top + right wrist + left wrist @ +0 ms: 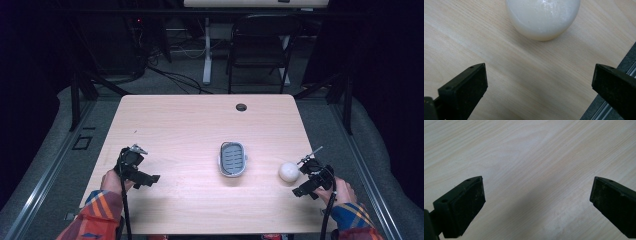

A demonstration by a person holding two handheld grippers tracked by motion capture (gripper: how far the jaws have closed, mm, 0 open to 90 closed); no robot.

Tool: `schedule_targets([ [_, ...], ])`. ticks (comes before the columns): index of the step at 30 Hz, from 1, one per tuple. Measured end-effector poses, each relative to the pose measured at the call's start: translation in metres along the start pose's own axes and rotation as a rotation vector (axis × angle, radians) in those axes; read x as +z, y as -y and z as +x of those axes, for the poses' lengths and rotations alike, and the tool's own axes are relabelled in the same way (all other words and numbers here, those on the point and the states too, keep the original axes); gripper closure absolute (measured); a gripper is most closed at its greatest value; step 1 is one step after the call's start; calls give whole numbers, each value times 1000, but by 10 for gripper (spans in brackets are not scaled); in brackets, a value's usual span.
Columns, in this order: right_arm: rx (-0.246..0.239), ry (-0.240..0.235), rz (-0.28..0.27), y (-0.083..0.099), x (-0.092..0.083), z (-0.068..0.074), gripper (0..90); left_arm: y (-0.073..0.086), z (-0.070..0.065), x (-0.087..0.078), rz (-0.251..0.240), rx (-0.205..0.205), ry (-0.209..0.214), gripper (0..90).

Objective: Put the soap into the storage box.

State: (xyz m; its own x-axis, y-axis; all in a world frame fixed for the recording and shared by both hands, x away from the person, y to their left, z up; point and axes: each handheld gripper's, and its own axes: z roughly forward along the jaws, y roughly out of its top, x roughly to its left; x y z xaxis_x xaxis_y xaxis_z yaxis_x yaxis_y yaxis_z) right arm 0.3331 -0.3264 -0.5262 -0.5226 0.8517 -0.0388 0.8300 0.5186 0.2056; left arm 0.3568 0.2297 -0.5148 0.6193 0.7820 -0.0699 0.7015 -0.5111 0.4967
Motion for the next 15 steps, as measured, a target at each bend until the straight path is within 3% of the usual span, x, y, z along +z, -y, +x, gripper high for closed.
schedule_targets([
  [6, -14, 1, 10, 0, 1, 1, 0, 0, 0, 0, -2, 1, -2, 0],
  [8, 4, 0, -18, 1, 4, 2, 0, 0, 0, 0, 3, 5, -1, 0],
  [11, -31, 2, 28, -2, 2, 1, 0, 0, 0, 0, 4, 5, 0, 0],
  [13, -10, -2, 0, -1, 4, 3, 0, 0, 0, 0, 4, 3, 1, 0],
  [15, -42, 0, 31, -3, 2, 2, 0, 0, 0, 0, 5, 3, -1, 0],
])
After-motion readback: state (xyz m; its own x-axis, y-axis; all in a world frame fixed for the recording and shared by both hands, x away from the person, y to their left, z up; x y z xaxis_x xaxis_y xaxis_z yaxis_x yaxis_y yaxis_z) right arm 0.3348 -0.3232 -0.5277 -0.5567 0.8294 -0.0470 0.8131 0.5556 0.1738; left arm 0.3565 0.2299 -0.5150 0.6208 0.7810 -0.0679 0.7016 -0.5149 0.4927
